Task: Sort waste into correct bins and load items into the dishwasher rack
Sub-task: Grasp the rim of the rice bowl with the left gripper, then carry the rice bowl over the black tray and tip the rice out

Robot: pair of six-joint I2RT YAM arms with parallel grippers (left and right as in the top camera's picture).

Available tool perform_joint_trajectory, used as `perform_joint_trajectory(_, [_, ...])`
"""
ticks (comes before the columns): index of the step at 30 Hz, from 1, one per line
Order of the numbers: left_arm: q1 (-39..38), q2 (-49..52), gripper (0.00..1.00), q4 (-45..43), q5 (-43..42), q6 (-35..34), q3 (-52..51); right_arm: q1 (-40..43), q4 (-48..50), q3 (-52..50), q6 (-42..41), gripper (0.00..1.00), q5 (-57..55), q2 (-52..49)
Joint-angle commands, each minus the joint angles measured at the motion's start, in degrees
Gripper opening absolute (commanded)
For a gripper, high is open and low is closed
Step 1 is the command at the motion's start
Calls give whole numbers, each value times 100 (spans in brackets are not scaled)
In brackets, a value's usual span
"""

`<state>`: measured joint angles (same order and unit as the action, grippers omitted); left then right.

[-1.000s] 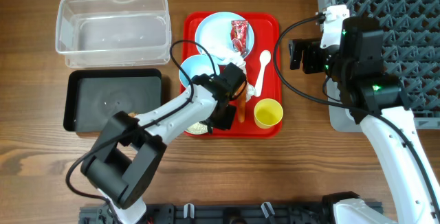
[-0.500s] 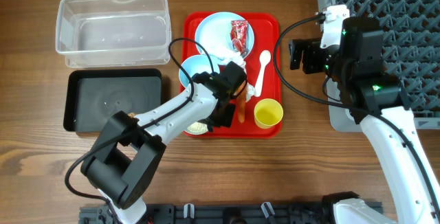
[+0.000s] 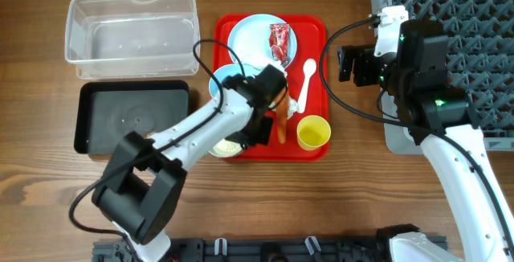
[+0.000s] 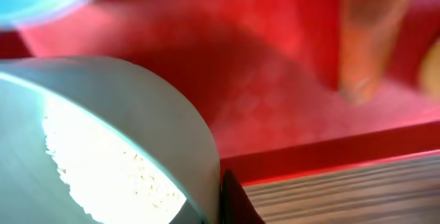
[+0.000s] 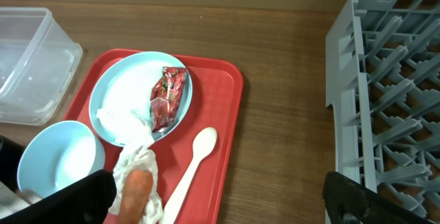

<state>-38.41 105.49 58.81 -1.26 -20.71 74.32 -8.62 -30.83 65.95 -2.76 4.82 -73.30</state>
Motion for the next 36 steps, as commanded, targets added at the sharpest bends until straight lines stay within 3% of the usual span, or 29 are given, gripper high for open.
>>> perform_joint_trajectory(1, [369,-487,4,127,-225,-122,549,24,31,120,-35,100,-98,-48])
perform_joint_trajectory(13, [2146,-841,4,319,-1440,-42,549,24,7,120,-35,99,-98,-48])
perform_joint_trajectory(21, [3635,-841,4,367,-2669,726,540,24,-83,116,-33,99,-98,-48])
perform_joint_trajectory(25, [4332,-828,4,380,-3694,1458,457,24,-116,116,-35,99,-98,-48])
perform_joint_trajectory(36, [5440,-820,4,70,-5399,2387,-570,24,-116,116,-37,100,-96,-48])
